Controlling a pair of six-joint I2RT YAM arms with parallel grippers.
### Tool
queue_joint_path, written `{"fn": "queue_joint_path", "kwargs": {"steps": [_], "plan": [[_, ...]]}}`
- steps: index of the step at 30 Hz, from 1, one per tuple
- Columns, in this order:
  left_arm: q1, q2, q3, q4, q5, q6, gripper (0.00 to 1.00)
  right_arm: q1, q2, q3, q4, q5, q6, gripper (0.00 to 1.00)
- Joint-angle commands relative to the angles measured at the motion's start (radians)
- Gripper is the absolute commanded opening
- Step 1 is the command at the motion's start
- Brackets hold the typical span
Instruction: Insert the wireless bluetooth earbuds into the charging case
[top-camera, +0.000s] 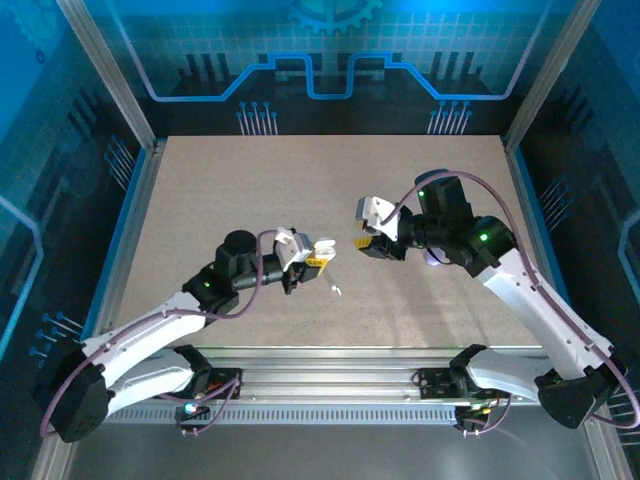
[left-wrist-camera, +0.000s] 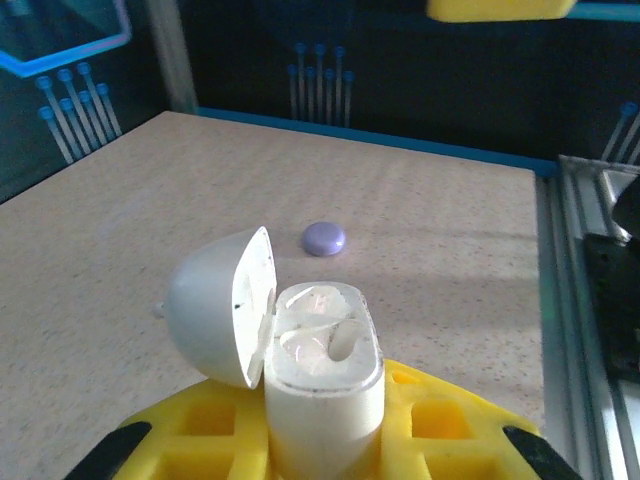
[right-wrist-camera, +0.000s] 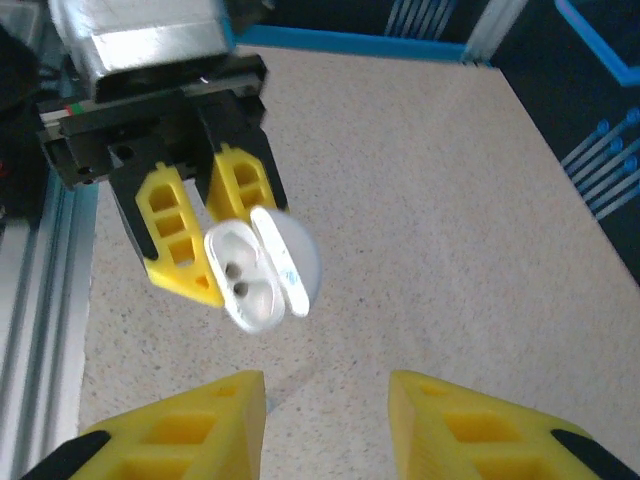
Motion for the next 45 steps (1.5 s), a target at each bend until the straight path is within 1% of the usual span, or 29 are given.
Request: {"fn": "queue_joint_path", "kwargs": {"steps": [1,2,4,7,11,13,16,21,30,37,45], "plan": [[0.017,-0.083,-0.025,0.012,-0.085,-0.055,0.11,0.024,-0.001,0.032,-0.018,0.099,0.254,0.41],[0.017,-0.106,-0.033,-0.004,-0.107,-0.058,0.11,0.032,0.005,0.038,-0.041,0.131,0.308,0.44],[0.018,-0.145,-0.044,-0.045,-0.159,-0.063,0.10,0.043,0.025,0.053,-0.092,0.185,0.413,0.47],[0.018,-0.205,-0.054,-0.121,-0.228,-0.074,0.10,0.064,0.071,0.074,-0.170,0.234,0.552,0.48],[0.017,-0.297,-0.088,-0.168,-0.305,-0.097,0.10,0.093,0.149,0.085,-0.252,0.292,0.739,0.47],[0.018,-0.338,-0.099,-0.202,-0.331,-0.106,0.10,0.110,0.179,0.072,-0.259,0.317,0.809,0.46],[0.018,-0.389,-0.107,-0.257,-0.352,-0.116,0.09,0.136,0.220,0.048,-0.245,0.337,0.872,0.46],[0.017,-0.459,-0.118,-0.324,-0.377,-0.124,0.09,0.177,0.328,0.060,-0.255,0.371,0.920,0.44],[0.018,-0.503,-0.105,-0.401,-0.404,-0.111,0.09,0.249,0.579,0.177,-0.317,0.436,0.912,0.44],[0.016,-0.506,-0.095,-0.421,-0.412,-0.104,0.09,0.259,0.726,0.227,-0.323,0.456,0.926,0.43],[0.018,-0.504,-0.098,-0.421,-0.418,-0.102,0.09,0.261,0.822,0.227,-0.294,0.454,0.931,0.45]]}}
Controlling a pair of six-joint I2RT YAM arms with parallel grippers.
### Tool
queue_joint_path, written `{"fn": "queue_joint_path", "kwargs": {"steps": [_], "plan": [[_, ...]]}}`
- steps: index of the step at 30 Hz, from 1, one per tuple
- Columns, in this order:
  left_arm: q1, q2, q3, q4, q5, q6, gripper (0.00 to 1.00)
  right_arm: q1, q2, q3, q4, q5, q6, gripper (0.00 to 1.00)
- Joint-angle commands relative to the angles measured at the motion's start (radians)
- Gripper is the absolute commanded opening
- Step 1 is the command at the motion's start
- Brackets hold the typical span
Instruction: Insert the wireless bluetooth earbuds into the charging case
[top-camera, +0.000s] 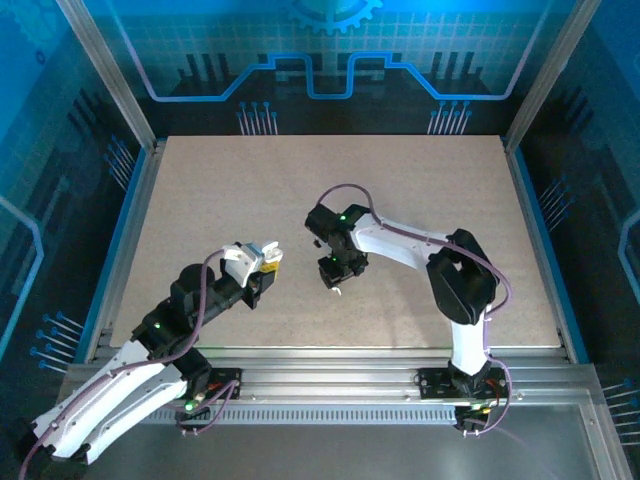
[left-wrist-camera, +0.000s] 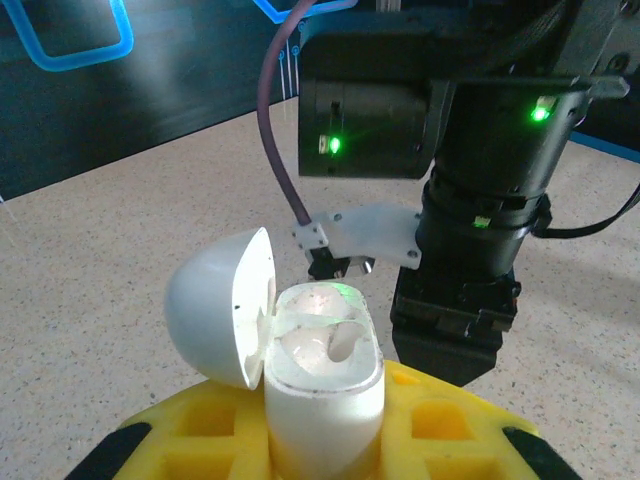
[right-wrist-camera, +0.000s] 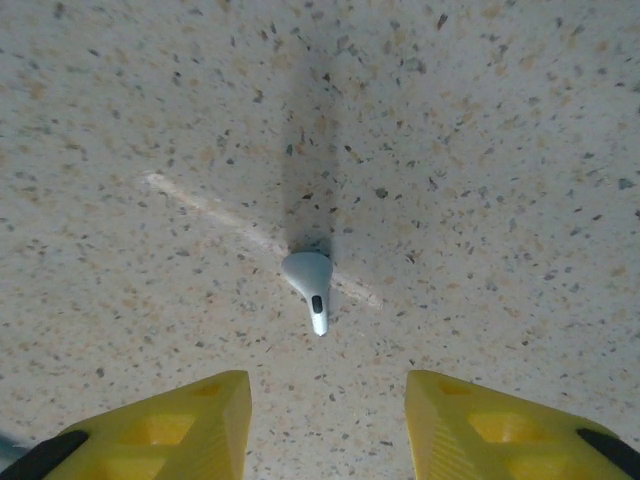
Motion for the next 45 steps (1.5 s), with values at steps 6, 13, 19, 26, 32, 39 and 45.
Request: {"fn": "queue_joint_path", "kwargs": {"steps": [6,13,19,26,32,39,45], "plan": [[0.006,-0.008,0.006,-0.001,-0.023,-0.004,0.08,0.016,0.077,0.032,0.015,-0.009,0.009,0.44],[0.005,-0.008,0.005,-0.004,-0.023,-0.003,0.09,0.017,0.120,0.047,0.038,-0.018,-0.009,0.43],[0.006,-0.007,0.006,-0.009,-0.026,-0.005,0.09,0.017,0.160,0.073,0.034,-0.017,-0.018,0.40],[0.006,-0.006,0.005,-0.009,-0.027,-0.008,0.08,0.017,0.174,0.064,0.033,0.003,-0.011,0.37],[0.006,-0.002,0.000,-0.003,-0.026,-0.009,0.09,0.017,0.188,0.057,0.036,0.015,-0.006,0.33],[0.006,0.003,-0.005,0.003,-0.024,-0.016,0.09,0.025,0.207,0.056,0.036,0.045,0.000,0.28],[0.004,0.004,-0.007,0.006,-0.025,-0.018,0.09,0.031,0.189,0.047,0.033,0.063,0.006,0.26]]}}
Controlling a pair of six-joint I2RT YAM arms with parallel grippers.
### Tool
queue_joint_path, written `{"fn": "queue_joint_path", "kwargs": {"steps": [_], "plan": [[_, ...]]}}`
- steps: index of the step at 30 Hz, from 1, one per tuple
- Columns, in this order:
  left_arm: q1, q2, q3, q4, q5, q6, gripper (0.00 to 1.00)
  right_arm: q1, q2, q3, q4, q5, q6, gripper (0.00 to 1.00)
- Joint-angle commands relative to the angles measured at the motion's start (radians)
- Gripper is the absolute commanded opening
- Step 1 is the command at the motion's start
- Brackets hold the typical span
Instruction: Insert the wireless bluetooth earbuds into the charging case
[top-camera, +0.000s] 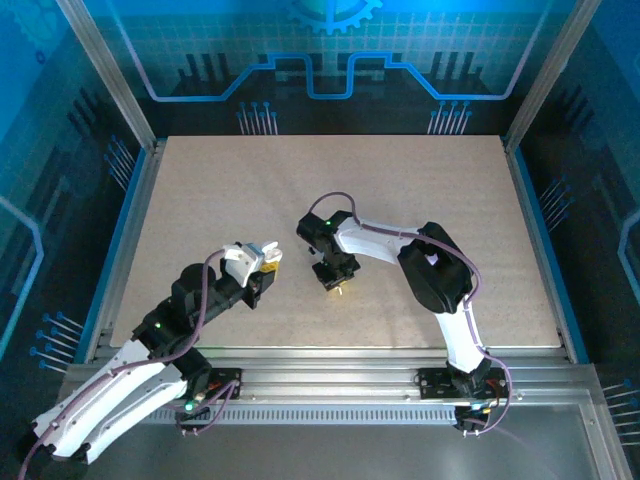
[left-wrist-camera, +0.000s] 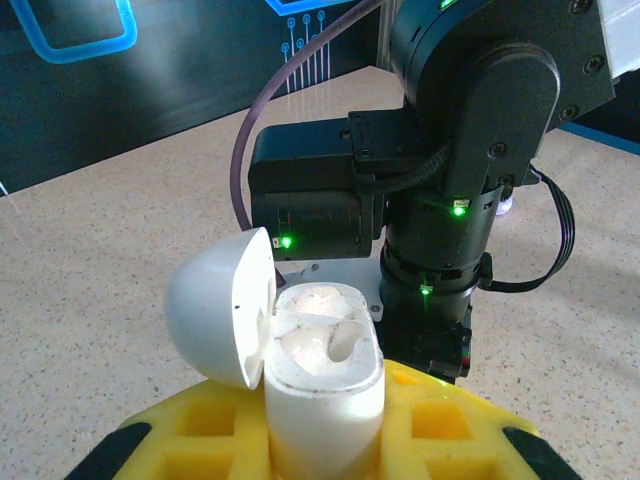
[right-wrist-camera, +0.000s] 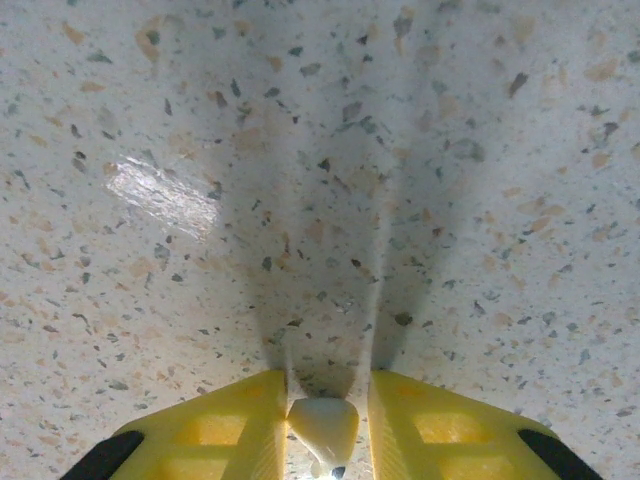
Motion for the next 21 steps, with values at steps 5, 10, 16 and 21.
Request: {"fn": "queue_joint_path", "kwargs": {"steps": [5,10,16,21], "plan": [[0.006,0.004,-0.014,0.015,-0.015,-0.020,0.09,0.020,-0.010,-0.009,0.001,0.034,0.024,0.23],[0.005,0.042,-0.030,0.037,-0.011,-0.030,0.09,0.020,-0.064,-0.026,0.011,0.041,0.041,0.22],[0.006,0.104,-0.089,0.146,-0.016,-0.074,0.09,0.011,-0.147,-0.041,0.013,0.053,0.059,0.22],[0.005,0.167,-0.132,0.252,-0.008,-0.099,0.08,-0.007,-0.222,-0.038,0.005,0.059,0.066,0.22]]}}
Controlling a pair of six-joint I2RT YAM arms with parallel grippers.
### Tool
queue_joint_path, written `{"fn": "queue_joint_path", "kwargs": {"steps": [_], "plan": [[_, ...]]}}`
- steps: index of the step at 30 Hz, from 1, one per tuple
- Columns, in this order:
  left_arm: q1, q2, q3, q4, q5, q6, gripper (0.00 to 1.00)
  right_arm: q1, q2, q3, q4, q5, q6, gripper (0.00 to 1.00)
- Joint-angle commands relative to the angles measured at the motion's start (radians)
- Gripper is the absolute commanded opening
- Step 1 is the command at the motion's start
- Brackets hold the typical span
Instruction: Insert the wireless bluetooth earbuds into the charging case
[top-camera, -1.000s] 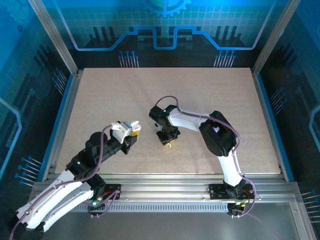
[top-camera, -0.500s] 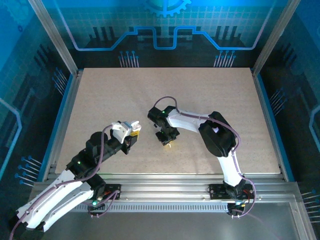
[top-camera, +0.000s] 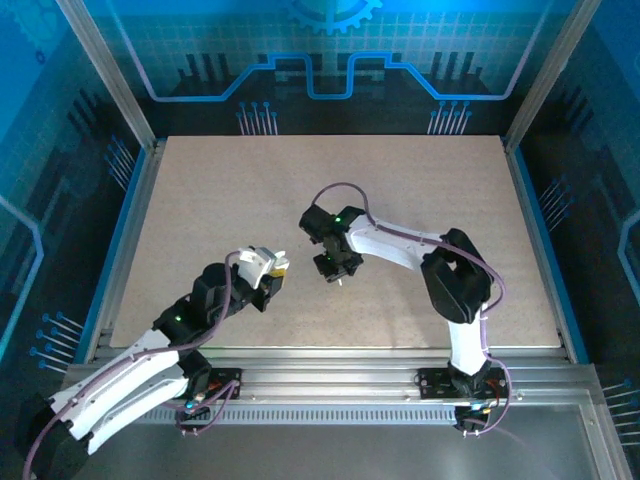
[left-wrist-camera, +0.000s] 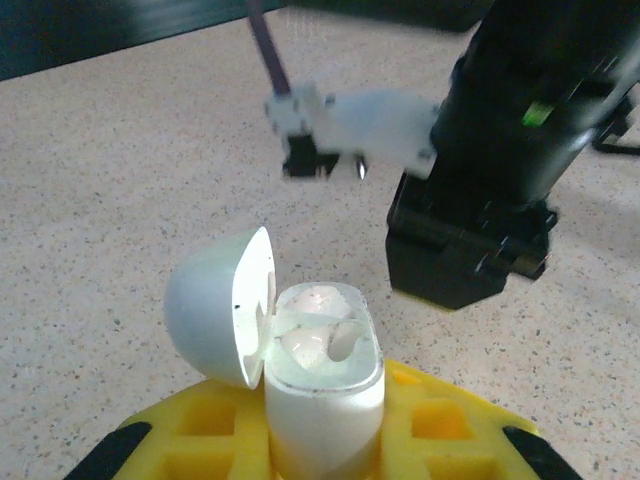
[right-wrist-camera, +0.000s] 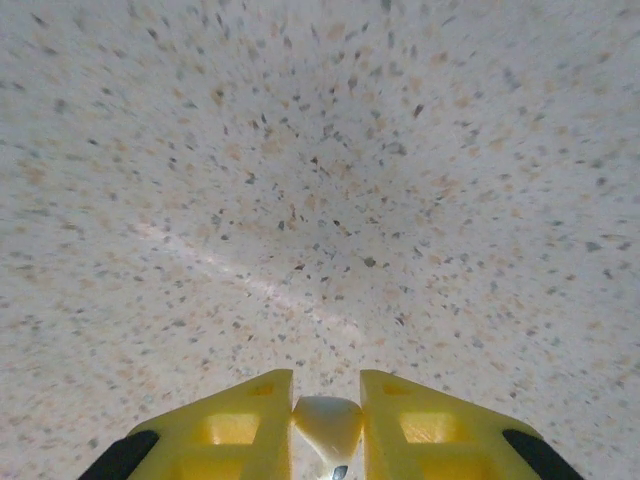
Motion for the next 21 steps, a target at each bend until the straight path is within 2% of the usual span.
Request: {"fn": "queue_joint_path", "kwargs": {"steps": [1,14,21], "plan": [[0.006,0.038,-0.023,0.131,-0.001,-0.041,0.08,-0.015,-0.072,-0.003,-0.012,0.020,0.020,0.22],[0.005,0.281,-0.031,0.403,0.099,-0.085,0.08,-0.039,-0.277,0.046,0.007,0.023,0.037,0.22],[0.001,0.383,-0.019,0.558,0.171,-0.141,0.07,-0.039,-0.331,0.067,0.064,-0.005,0.069,0.22]]}}
